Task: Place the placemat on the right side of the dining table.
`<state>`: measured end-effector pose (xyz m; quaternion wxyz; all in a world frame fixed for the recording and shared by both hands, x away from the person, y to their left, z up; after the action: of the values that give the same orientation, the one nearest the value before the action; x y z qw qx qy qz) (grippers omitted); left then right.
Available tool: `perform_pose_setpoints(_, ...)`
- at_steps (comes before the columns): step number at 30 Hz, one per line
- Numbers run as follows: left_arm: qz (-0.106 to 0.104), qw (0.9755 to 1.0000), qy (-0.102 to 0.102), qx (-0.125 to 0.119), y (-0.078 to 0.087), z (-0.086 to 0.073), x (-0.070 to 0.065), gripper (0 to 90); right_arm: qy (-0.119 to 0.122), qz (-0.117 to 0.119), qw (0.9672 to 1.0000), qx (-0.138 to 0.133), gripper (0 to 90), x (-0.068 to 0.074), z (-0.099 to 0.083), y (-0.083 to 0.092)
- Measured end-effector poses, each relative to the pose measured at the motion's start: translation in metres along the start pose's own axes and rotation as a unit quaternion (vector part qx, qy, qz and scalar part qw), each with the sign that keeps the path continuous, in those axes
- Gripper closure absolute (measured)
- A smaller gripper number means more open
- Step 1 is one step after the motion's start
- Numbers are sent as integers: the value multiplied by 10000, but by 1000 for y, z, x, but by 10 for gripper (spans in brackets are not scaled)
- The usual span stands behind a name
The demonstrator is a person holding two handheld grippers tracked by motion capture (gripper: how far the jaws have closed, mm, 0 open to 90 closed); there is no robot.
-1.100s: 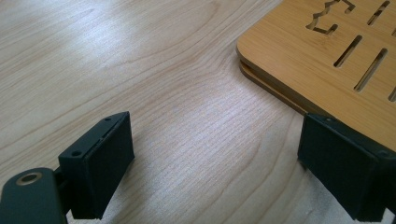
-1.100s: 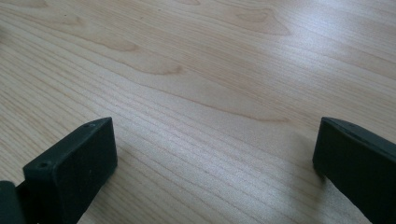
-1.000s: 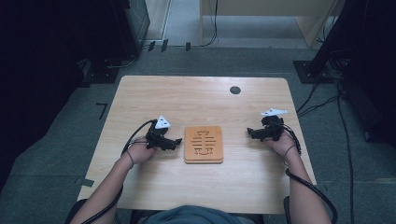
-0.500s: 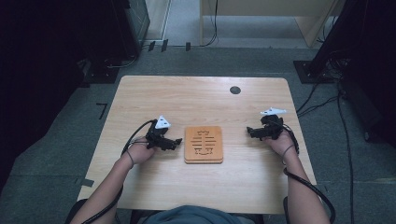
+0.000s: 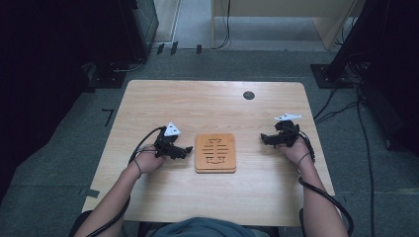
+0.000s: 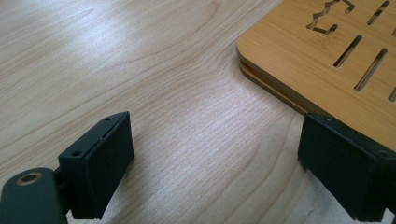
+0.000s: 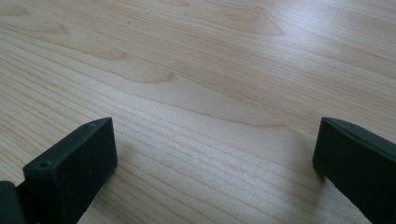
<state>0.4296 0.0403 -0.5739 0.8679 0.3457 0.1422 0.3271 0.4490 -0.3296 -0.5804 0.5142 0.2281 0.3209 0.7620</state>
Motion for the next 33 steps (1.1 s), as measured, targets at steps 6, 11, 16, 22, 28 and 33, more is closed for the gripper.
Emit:
perform_pose_setpoints(6,1,10000,0,1,0,0,0,96,45,33,9995,307,0,1,0,2)
perform_pose_setpoints(11,0,10000,-1,0,0,0,0,96,21,43,9986,533,8,1,0,4)
perform_pose_setpoints(16,2,10000,-1,-2,0,0,0,96,-209,121,9984,511,137,-2,5,9)
perform_pose_setpoints(22,0,10000,0,0,0,0,0,96,-419,233,9976,493,138,-1,8,12)
perform_pose_setpoints(28,0,10000,-2,1,0,0,0,96,-371,442,9973,450,139,7,10,12)
perform_pose_setpoints(33,0,10000,-2,1,0,0,0,96,-268,585,9969,443,139,15,12,13)
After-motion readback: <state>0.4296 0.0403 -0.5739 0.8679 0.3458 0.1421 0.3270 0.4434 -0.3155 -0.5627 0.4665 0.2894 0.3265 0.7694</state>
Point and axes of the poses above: each handheld gripper's, and its own axes: y roughly backward along the jaws, z roughly out of its top, x roughly to its left, the point moved 8 cm from there along -y, roughly forward along the jaws, and after that the axes turned 1 degree about y, right-handed, at the moved point
